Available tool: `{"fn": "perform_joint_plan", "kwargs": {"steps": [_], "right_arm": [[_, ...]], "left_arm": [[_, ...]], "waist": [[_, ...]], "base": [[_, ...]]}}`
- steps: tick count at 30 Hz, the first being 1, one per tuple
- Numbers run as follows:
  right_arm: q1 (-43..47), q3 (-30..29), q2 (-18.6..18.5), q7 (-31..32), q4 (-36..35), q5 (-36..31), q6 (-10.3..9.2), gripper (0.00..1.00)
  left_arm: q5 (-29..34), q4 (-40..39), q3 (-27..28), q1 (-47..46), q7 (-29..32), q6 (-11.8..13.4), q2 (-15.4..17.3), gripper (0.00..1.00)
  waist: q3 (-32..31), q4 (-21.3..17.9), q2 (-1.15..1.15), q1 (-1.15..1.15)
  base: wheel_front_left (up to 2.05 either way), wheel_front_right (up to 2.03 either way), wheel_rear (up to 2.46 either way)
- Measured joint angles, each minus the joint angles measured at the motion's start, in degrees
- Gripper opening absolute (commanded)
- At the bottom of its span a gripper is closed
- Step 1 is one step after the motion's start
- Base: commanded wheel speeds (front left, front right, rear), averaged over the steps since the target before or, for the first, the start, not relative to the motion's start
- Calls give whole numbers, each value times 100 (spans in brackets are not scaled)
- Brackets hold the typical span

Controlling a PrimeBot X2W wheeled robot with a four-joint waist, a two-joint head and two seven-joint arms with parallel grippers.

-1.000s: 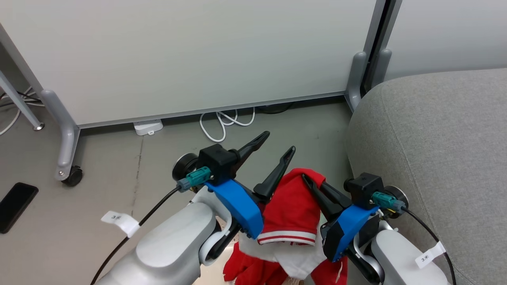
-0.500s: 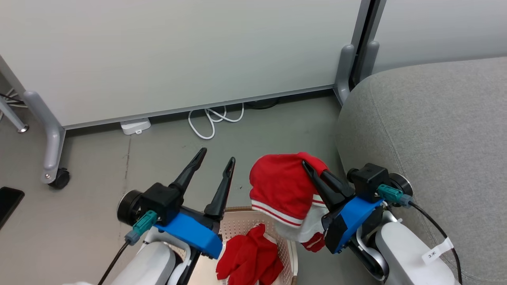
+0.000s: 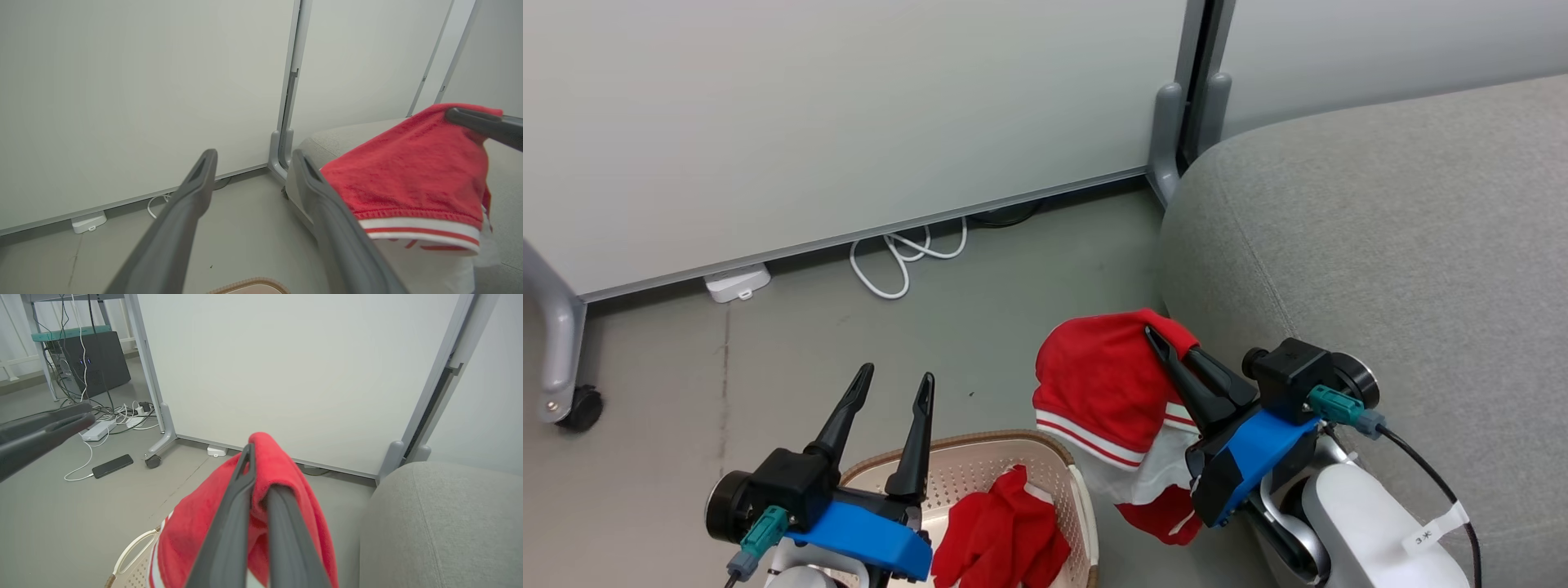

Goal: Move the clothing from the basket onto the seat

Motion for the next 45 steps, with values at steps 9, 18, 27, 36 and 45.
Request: {"fn": "perform_joint_plan", "kwargs": {"steps": [9, 18, 27, 36, 45], "right_arm": [[113, -26, 13, 116, -348, -75, 0, 0], [299, -190, 60, 178, -630, -138, 0, 0], [353, -258, 191, 147, -721, -138, 0, 0], [402, -348, 250, 44, -639, -133, 0, 0], [-97, -572, 163, -14, -526, -122, 0, 0]], "left_arm": [[400, -82, 336, 61, 0, -210, -227, 100], [592, -134, 510, 102, 0, -297, -294, 100], [699, -219, 726, 100, 0, -312, -271, 100], [748, -212, 711, 34, 0, -322, -296, 100], [738, -232, 658, -42, 0, -337, -290, 100]], "waist": [[28, -575, 0, 0], [108, -1212, 0, 0], [316, -1746, 0, 0], [436, -1832, 0, 0], [559, -1733, 0, 1]], "base": [[0, 0, 0], [0, 0, 0], [0, 0, 0], [0, 0, 0], [0, 0, 0]]}}
